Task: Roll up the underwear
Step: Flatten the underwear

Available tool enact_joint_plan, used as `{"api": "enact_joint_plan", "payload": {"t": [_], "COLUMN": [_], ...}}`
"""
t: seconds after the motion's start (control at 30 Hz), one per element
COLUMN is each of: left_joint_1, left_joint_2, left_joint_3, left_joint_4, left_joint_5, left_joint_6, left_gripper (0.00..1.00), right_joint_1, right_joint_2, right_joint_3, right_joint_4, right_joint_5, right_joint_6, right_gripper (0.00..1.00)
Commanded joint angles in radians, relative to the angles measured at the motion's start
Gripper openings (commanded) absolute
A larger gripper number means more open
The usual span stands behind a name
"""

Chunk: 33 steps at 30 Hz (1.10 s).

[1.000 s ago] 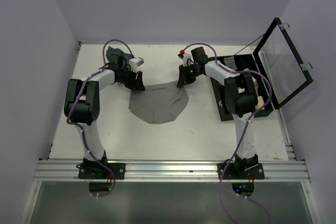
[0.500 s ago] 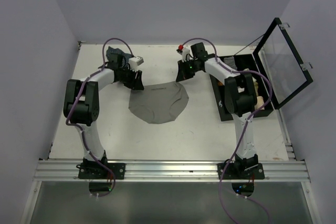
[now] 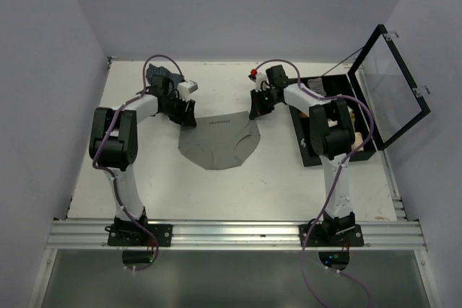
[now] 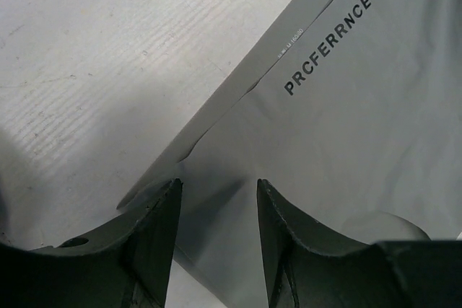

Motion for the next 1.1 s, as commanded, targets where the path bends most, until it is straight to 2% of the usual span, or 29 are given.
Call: {"api": "enact_joint_plan", "payload": {"t": [0.0,0.1,0.23,0.6,0.73,0.93,1.0,1.03,1.07], "left_joint_1": [0.016,0.017,0.026,0.033,0.033,0.033,0.033,0.034,0.034], "left_joint_2": [-0.102,-0.161,-0.178,-0.052,-0.024,0.002,0.01,0.013,0.013], "left_joint_3": [-0.027,-0.055,-0.07,-0.019,-0.01,-0.013,-0.01,-0.012,-0.013], "left_joint_4": [0.031,0.072,0.102,0.031,0.013,-0.007,-0.018,-0.019,-0.02], "left_joint_5": [0.082,0.065,-0.034,-0.147,-0.167,-0.185,-0.185,-0.179,-0.174], "left_joint_6": [0.051,0.022,-0.034,-0.066,-0.067,-0.066,-0.063,-0.063,-0.063], "left_gripper": [0.5,0.5,0.5,0.47,0.44,0.4,0.38,0.36,0.35], "right_joint_1": [-0.017,-0.022,-0.026,-0.028,-0.022,-0.02,-0.02,-0.019,-0.019], "right_joint_2": [-0.154,-0.24,-0.244,-0.073,-0.039,-0.007,-0.008,-0.016,-0.023], "right_joint_3": [-0.105,-0.148,-0.146,-0.024,-0.015,-0.017,-0.027,-0.035,-0.04], "right_joint_4": [0.052,0.092,0.09,0.06,0.064,0.049,0.052,0.055,0.055], "right_joint_5": [-0.006,-0.023,0.04,0.008,-0.008,-0.012,-0.012,-0.009,-0.005], "right_joint_6": [0.021,0.043,0.06,0.078,0.081,0.066,0.058,0.055,0.052], "right_gripper": [0.04,0.1,0.17,0.28,0.29,0.27,0.17,0.08,0.03]}}
